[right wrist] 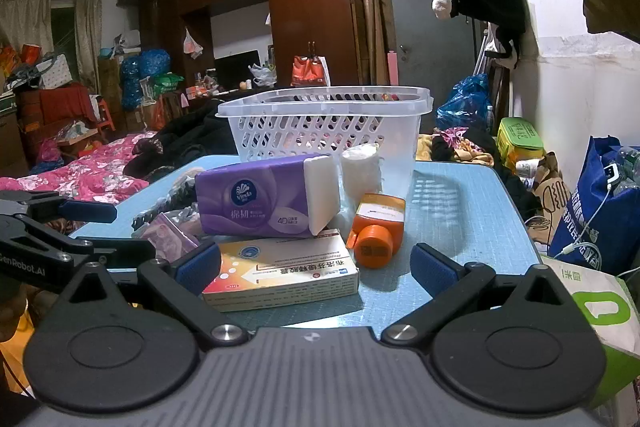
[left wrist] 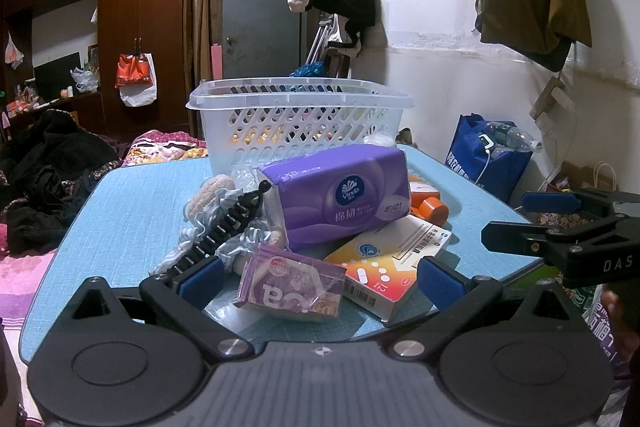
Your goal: Organize objects
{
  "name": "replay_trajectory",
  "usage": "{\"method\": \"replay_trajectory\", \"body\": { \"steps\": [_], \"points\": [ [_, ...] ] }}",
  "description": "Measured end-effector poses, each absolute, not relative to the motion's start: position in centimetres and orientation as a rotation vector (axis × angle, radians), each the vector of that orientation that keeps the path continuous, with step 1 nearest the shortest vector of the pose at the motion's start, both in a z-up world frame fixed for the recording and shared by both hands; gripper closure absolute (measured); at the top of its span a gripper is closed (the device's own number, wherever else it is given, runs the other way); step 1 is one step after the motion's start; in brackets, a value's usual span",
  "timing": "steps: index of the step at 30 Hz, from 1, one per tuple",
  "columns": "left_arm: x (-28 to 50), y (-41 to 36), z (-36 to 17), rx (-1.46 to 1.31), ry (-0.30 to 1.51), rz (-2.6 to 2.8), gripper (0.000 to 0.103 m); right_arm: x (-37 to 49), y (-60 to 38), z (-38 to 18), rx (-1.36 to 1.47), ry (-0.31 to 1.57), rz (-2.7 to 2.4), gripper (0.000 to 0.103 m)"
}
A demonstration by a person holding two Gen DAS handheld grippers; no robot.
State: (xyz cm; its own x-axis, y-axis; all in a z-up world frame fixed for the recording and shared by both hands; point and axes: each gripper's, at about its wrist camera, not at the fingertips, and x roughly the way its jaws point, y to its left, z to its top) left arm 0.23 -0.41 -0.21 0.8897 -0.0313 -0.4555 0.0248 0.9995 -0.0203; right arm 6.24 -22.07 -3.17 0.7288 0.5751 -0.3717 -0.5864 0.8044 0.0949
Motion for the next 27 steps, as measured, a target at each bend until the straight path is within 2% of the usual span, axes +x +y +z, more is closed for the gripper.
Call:
{"method": "replay_trajectory", "body": {
  "steps": [27],
  "points": [
    [0.22, -0.61, -0.45, -0.006, 0.478, -0.032, 0.0, 6.23, -22.11, -3.17, -0.03, 0.402, 0.638, 0.0]
  ]
}}
